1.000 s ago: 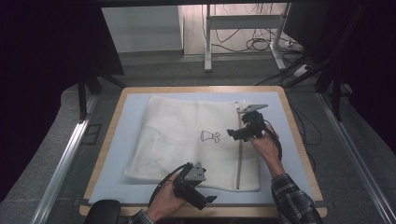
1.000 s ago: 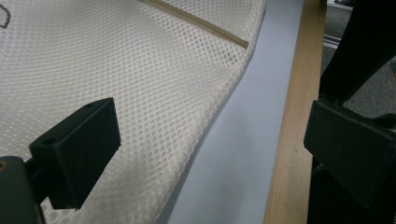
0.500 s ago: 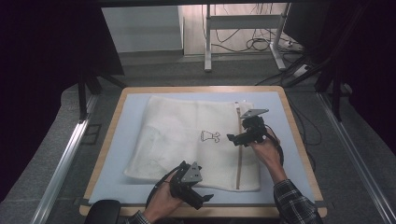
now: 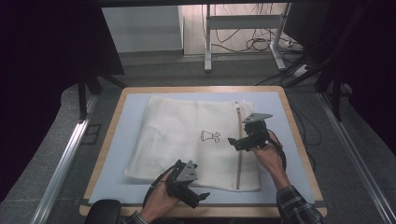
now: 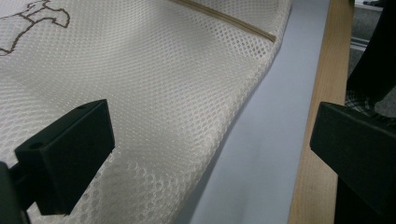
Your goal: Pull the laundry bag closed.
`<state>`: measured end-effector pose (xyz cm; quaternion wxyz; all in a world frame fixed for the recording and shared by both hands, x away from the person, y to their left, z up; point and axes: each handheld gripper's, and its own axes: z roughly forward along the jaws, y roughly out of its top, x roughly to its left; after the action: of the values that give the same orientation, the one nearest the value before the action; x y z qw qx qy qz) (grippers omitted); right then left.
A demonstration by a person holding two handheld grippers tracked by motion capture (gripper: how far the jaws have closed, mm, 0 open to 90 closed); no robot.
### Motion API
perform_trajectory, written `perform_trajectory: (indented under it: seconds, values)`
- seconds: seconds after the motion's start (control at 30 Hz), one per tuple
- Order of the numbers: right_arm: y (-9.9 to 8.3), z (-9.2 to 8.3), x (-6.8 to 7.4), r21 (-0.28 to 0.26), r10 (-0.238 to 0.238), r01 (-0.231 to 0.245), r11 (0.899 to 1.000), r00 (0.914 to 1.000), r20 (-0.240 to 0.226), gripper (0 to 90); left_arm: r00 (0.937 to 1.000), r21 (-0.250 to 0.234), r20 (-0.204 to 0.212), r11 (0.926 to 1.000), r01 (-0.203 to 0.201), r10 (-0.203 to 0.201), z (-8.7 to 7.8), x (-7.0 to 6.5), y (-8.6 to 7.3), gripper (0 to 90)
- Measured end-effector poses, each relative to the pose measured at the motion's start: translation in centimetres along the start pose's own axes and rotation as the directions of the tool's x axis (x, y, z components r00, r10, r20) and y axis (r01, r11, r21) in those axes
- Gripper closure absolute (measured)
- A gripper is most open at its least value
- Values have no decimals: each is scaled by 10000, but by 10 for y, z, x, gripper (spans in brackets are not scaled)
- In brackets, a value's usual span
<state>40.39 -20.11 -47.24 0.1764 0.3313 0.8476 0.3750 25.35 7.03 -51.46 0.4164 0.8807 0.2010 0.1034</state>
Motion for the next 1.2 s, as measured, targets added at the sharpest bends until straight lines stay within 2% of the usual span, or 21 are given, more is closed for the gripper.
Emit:
perform_trajectory:
  seconds: [0.2,0.7,0.9,1.03,1.2]
  values:
    - [-4,-5,6,-92,-117,116,9999,9999,-64,0,9997,-9,-239,10000,-12,12,-3,1,-2,0]
    - [-23,-12,25,-111,-197,190,9998,9977,-646,0,9964,-248,-810,9994,229,-248,-18,11,-9,0]
    - [-30,-17,29,-84,-125,118,9999,9967,-800,0,9960,-311,-809,9989,361,-385,-21,14,-11,0]
    - [-38,-24,31,-94,-109,102,9999,9972,-743,0,9949,-385,-814,9977,565,-594,-23,18,-13,0]
    - [-44,-31,36,-83,-180,174,9998,9969,-760,0,9942,-369,-854,9973,628,-658,-24,20,-14,0]
